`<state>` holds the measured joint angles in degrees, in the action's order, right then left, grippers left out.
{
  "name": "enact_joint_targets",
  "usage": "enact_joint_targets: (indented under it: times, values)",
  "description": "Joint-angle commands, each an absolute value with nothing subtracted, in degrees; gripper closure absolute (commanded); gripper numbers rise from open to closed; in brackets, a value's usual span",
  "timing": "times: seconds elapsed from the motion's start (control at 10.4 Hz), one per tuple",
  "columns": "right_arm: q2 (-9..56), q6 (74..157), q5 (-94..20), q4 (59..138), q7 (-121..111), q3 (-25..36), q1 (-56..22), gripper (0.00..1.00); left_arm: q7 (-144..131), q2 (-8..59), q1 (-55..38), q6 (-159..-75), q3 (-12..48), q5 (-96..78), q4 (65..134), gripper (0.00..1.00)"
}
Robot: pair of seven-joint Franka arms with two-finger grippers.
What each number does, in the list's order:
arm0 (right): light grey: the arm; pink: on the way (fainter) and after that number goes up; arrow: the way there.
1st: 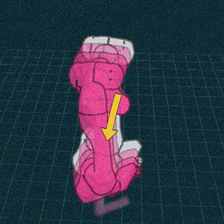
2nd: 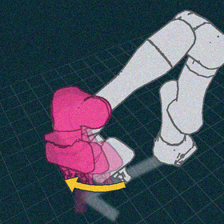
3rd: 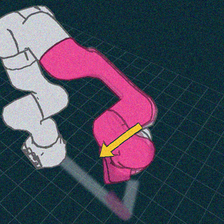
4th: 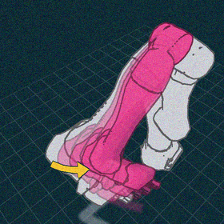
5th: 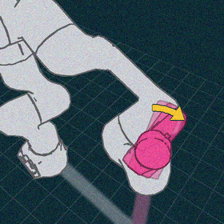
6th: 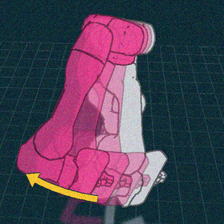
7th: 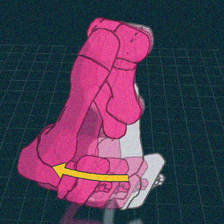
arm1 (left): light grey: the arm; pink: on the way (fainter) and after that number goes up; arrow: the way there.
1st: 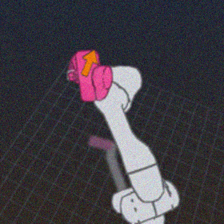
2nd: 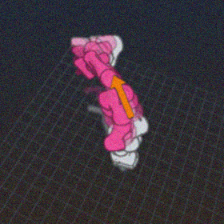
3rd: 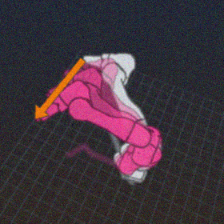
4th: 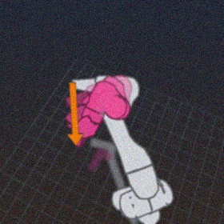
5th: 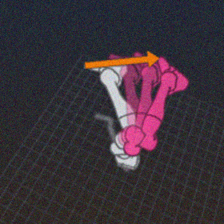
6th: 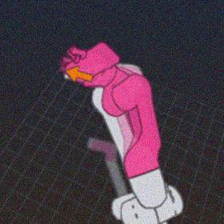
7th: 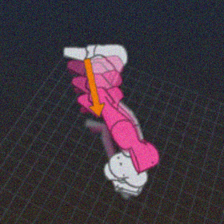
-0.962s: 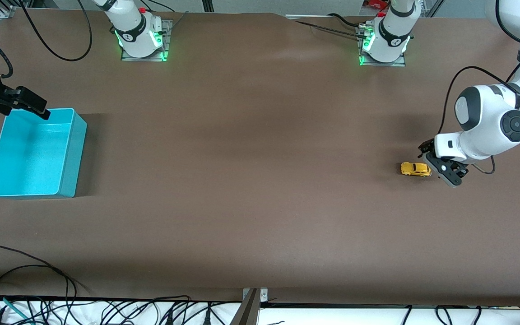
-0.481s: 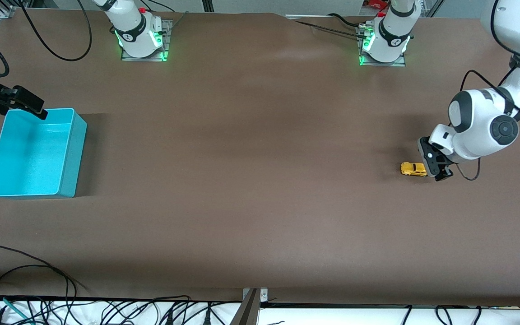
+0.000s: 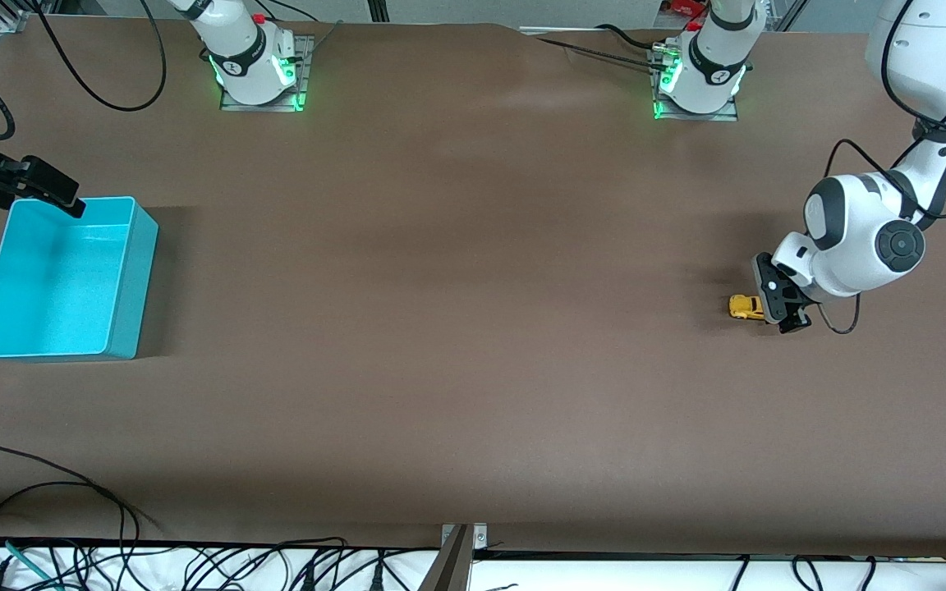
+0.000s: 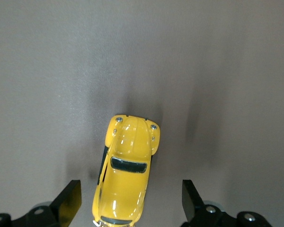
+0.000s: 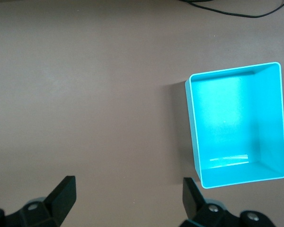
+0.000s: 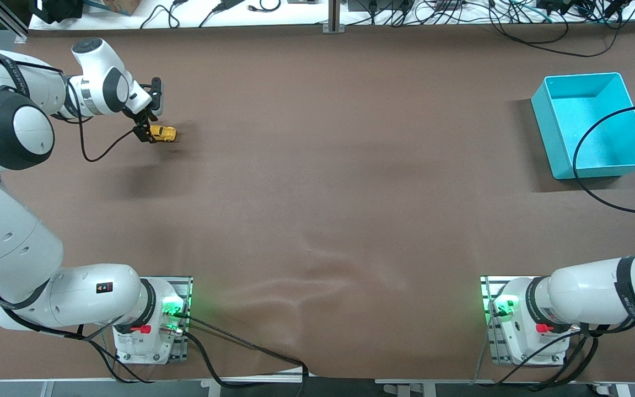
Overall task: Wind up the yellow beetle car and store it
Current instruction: 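Close the left gripper on the yellow car, pressing it down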
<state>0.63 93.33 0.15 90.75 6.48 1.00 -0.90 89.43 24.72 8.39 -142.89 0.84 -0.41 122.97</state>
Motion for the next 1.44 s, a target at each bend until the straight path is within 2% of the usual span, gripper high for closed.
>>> enact_joint_targets:
  times: [0.0, 0.48, 0.58, 0.87, 1.35]
  values:
    - [0.9, 92.5, -0.3, 89.5, 6.7, 0.9, -0.6, 0.00, 96.1, 25.9, 9.2, -144.1, 1.0, -2.8, 122.2, 0.21]
    - [0.9, 92.5, -0.3, 89.5, 6.6, 0.9, -0.6, 0.00, 96.8, 25.1, 9.1, -143.9, 1.0, -2.9, 122.3, 0.22]
    - [0.9, 92.5, -0.3, 89.5, 6.6, 0.9, -0.6, 0.00, 96.7, 25.2, 9.1, -143.9, 1.0, -2.9, 122.3, 0.35]
    - [0.9, 92.5, -0.3, 89.5, 6.6, 0.9, -0.6, 0.00, 96.5, 25.2, 9.1, -143.9, 1.0, -2.9, 122.3, 0.99]
    - [0.9, 92.4, -0.3, 89.5, 6.6, 0.9, -0.5, 0.00, 96.9, 25.3, 9.0, -143.9, 1.0, -2.3, 122.2, 1.00]
